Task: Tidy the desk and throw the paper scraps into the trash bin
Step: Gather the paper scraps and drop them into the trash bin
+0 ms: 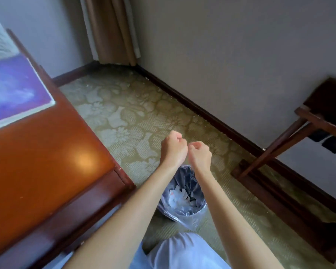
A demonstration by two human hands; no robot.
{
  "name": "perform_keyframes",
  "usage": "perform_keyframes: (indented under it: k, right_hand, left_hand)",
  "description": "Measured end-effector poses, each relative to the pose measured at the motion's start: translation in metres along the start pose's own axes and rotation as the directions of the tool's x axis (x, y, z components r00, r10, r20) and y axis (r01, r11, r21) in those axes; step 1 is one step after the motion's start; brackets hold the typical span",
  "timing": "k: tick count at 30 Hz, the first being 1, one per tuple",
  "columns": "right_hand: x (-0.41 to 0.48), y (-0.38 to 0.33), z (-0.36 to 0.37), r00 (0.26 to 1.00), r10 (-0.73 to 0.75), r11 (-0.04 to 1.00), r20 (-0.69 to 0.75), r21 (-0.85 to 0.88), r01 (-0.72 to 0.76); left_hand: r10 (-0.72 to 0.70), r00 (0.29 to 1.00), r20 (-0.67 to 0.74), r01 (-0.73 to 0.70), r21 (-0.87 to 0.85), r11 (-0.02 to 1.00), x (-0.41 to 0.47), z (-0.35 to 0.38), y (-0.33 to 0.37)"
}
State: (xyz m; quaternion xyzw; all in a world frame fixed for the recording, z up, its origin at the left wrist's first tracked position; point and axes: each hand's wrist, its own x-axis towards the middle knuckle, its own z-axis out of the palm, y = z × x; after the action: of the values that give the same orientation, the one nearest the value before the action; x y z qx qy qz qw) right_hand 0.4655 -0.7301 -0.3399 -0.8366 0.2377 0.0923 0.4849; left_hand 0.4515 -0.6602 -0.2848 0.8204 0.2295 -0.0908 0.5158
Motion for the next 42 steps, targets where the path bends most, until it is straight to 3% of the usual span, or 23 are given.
perform_keyframes:
  k: [3,8,11,15,20,22,26,30,34,38,39,42]
  right_hand:
    - [-0.040,-0.050,-0.015,0.982,-0.188,0.981,-0.020,0.048,0.189]
    - [-0.117,-0.110,-0.014,0.874,-0.486,0.873,0.004,0.047,0.485]
    - [-0.168,-0.143,0.012,0.784,-0.615,0.789,0.083,0.063,0.611]
    - [-0.246,-0.165,0.072,0.646,-0.705,0.694,0.293,0.094,0.714]
    - [-0.348,-0.203,0.175,0.390,-0.751,0.545,0.533,0.166,0.822]
    - [-0.392,-0.217,0.218,0.295,-0.719,0.499,0.629,0.171,0.850]
    - [-0.461,-0.242,0.302,0.203,-0.617,0.462,0.760,0.141,0.876]
    - [-0.507,-0.284,0.370,0.092,-0.529,0.332,0.844,0.105,0.937]
    - [-0.547,-0.322,0.428,0.025,-0.368,0.259,0.929,0.077,0.963]
    - [-0.598,-0.332,0.475,-0.086,-0.171,0.027,0.981,0.092,0.995]
    - [-0.613,-0.331,0.485,-0.097,-0.125,-0.010,0.987,0.097,0.995]
    - [-0.661,-0.326,0.505,-0.097,-0.020,0.008,0.995,0.097,0.995]
  left_hand:
    - [0.151,0.970,-0.192,-0.158,-0.023,0.987,-0.038,-0.045,0.038]
    - [0.284,0.821,-0.496,-0.272,0.099,0.957,-0.092,-0.146,0.047]
    - [0.281,0.729,-0.624,-0.211,0.185,0.960,-0.117,-0.210,0.018]
    - [0.159,0.631,-0.759,-0.014,0.193,0.981,-0.160,-0.283,-0.052]
    - [-0.018,0.493,-0.870,0.185,0.084,0.979,-0.199,-0.381,-0.117]
    - [-0.083,0.452,-0.888,0.262,0.043,0.964,-0.210,-0.427,-0.143]
    - [-0.241,0.388,-0.890,0.432,-0.055,0.900,-0.230,-0.521,-0.197]
    - [-0.386,0.360,-0.849,0.546,-0.144,0.826,-0.245,-0.603,-0.232]
    - [-0.478,0.349,-0.806,0.598,-0.201,0.776,-0.257,-0.663,-0.256]
    - [-0.579,0.323,-0.748,0.641,-0.278,0.716,-0.286,-0.710,-0.280]
    - [-0.603,0.307,-0.736,0.649,-0.302,0.698,-0.295,-0.722,-0.289]
    - [-0.680,0.231,-0.696,0.681,-0.384,0.624,-0.324,-0.756,-0.322]
